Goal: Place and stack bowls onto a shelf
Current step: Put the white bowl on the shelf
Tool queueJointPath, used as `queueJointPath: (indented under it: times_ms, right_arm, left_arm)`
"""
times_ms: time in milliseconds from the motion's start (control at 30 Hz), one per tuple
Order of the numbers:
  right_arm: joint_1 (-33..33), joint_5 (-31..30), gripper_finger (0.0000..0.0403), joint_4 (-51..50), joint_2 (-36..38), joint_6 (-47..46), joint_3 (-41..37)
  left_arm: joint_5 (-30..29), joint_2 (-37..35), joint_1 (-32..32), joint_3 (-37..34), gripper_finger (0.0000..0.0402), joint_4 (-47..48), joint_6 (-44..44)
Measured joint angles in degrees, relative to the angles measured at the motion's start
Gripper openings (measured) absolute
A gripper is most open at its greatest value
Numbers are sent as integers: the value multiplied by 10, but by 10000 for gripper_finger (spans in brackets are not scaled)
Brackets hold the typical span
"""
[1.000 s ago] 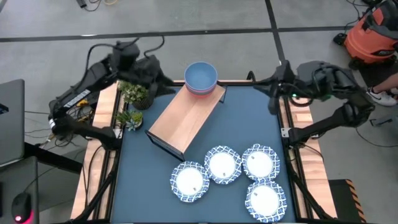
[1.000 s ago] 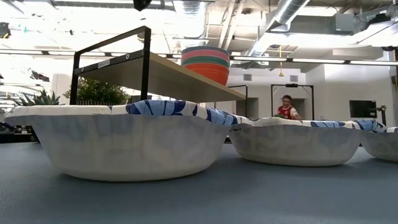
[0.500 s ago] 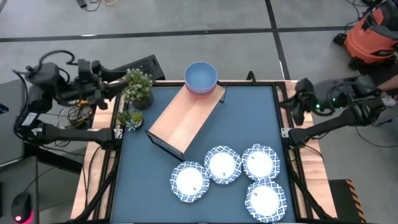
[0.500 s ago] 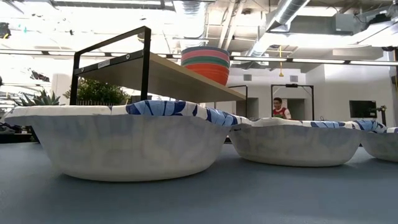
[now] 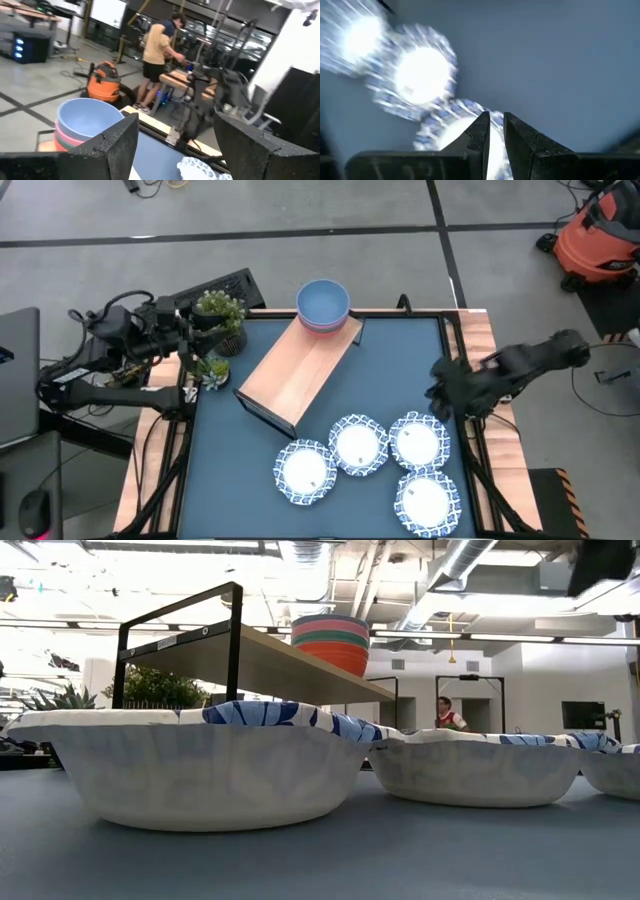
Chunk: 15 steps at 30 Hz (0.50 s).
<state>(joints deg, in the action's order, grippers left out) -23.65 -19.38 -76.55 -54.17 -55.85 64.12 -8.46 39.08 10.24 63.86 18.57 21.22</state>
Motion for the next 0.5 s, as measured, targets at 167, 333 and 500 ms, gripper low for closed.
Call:
queueJointPath:
  times_ms: [167, 333, 500]
  right_arm:
    - [-9, 2, 82, -3, -62, 1, -58]
    - [-2, 73, 106, 7, -102, 2, -128]
    - [7, 107, 181, 61, -96, 2, -193]
  left_arm:
    - [-28, 14, 0, 0, 243, -3, -1]
    - [-15, 30, 0, 0, 243, -3, 8]
    - [-8, 47, 0, -1, 243, -3, 7]
